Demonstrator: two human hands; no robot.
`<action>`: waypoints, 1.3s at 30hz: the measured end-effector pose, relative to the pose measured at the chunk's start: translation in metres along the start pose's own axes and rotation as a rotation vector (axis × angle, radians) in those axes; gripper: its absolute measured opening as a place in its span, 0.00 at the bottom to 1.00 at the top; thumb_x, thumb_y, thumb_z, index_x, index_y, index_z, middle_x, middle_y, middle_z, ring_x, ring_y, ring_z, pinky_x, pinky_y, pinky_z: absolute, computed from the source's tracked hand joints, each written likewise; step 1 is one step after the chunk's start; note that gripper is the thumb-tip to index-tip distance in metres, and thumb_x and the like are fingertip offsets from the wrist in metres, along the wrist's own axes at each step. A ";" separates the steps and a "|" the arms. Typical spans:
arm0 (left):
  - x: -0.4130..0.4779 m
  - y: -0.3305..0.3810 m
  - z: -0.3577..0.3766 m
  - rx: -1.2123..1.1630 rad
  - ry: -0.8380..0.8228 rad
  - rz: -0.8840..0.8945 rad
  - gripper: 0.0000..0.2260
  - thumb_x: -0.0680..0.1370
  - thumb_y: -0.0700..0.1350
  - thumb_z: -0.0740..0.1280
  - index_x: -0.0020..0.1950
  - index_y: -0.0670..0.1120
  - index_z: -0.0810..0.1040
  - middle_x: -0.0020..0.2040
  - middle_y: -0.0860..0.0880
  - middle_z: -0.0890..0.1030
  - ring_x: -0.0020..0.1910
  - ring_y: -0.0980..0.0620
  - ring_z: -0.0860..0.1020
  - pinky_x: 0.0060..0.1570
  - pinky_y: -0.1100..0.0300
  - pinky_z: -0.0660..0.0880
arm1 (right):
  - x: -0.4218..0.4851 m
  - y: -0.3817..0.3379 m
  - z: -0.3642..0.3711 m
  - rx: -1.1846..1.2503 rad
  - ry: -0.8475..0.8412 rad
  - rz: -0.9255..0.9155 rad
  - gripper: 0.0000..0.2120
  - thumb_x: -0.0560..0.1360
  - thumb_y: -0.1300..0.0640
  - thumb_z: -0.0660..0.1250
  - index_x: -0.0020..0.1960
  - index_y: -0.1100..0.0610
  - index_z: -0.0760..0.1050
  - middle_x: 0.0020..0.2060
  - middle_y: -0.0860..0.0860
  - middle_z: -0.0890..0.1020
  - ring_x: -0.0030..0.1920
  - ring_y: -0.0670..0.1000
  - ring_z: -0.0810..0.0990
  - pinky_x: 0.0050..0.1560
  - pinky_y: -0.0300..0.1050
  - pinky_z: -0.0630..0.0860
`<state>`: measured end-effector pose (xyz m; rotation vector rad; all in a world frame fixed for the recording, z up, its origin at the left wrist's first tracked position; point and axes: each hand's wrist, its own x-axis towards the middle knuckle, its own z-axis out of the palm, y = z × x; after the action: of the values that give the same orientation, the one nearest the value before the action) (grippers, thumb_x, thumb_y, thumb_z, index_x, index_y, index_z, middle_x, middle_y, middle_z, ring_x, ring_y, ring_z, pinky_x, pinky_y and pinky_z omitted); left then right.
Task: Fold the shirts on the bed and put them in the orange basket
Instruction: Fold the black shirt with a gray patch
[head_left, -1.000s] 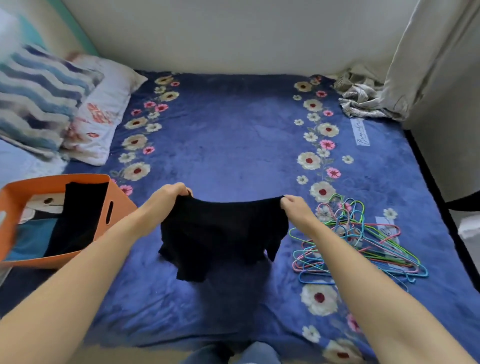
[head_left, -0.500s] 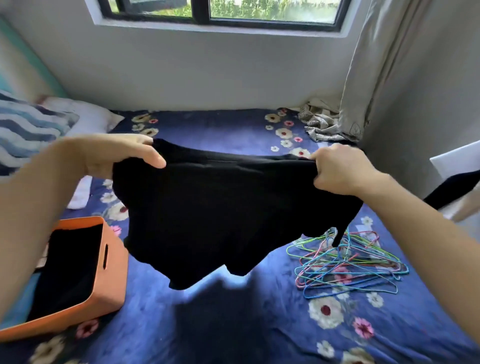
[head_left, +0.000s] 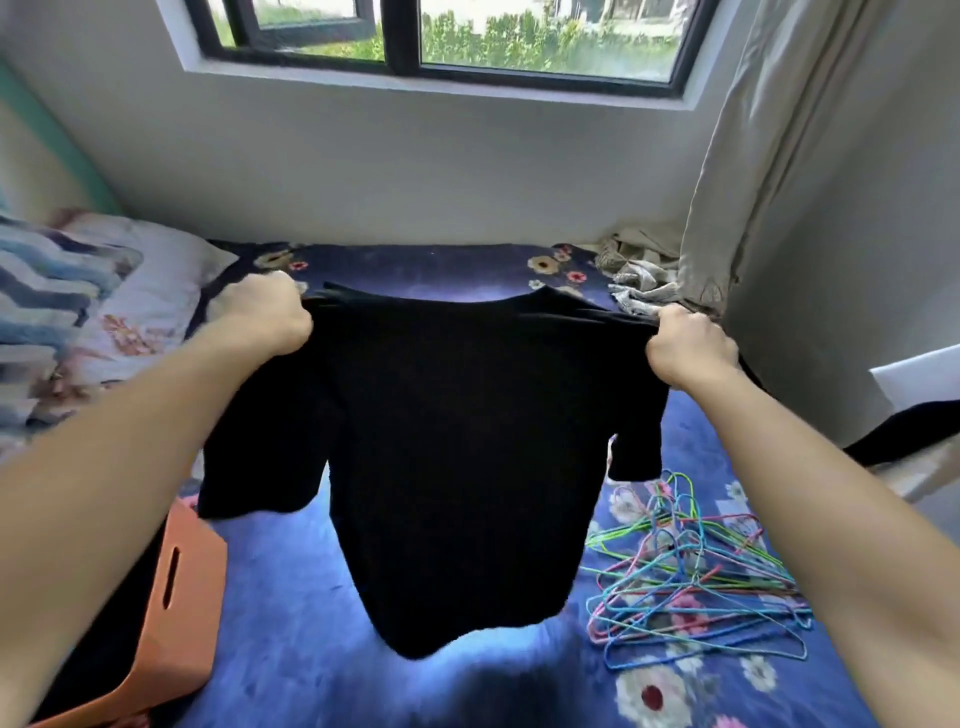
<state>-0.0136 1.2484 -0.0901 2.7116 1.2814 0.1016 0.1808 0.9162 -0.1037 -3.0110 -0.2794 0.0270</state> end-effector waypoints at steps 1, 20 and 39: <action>0.011 0.001 0.007 -0.054 0.035 -0.042 0.14 0.75 0.38 0.60 0.59 0.38 0.75 0.60 0.33 0.75 0.59 0.34 0.74 0.58 0.47 0.71 | 0.011 -0.002 0.003 0.158 -0.060 0.082 0.17 0.73 0.64 0.55 0.59 0.62 0.72 0.45 0.62 0.83 0.47 0.60 0.82 0.43 0.47 0.75; -0.018 -0.037 0.113 -1.407 0.238 -0.001 0.21 0.78 0.49 0.61 0.70 0.46 0.67 0.65 0.46 0.74 0.65 0.53 0.73 0.68 0.53 0.68 | -0.008 -0.019 0.071 0.976 0.250 -0.096 0.24 0.70 0.62 0.52 0.60 0.50 0.76 0.49 0.55 0.81 0.49 0.56 0.79 0.48 0.45 0.73; -0.246 -0.195 0.443 -0.157 -0.627 -0.290 0.33 0.78 0.42 0.60 0.78 0.50 0.46 0.76 0.40 0.56 0.75 0.42 0.51 0.70 0.49 0.60 | -0.194 0.100 0.397 -0.486 -0.704 -0.182 0.29 0.79 0.53 0.55 0.78 0.52 0.49 0.74 0.56 0.56 0.75 0.57 0.52 0.69 0.50 0.60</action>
<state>-0.2652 1.1367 -0.5579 2.1273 1.3559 -0.5988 -0.0026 0.8282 -0.5088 -3.2962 -0.7050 1.1684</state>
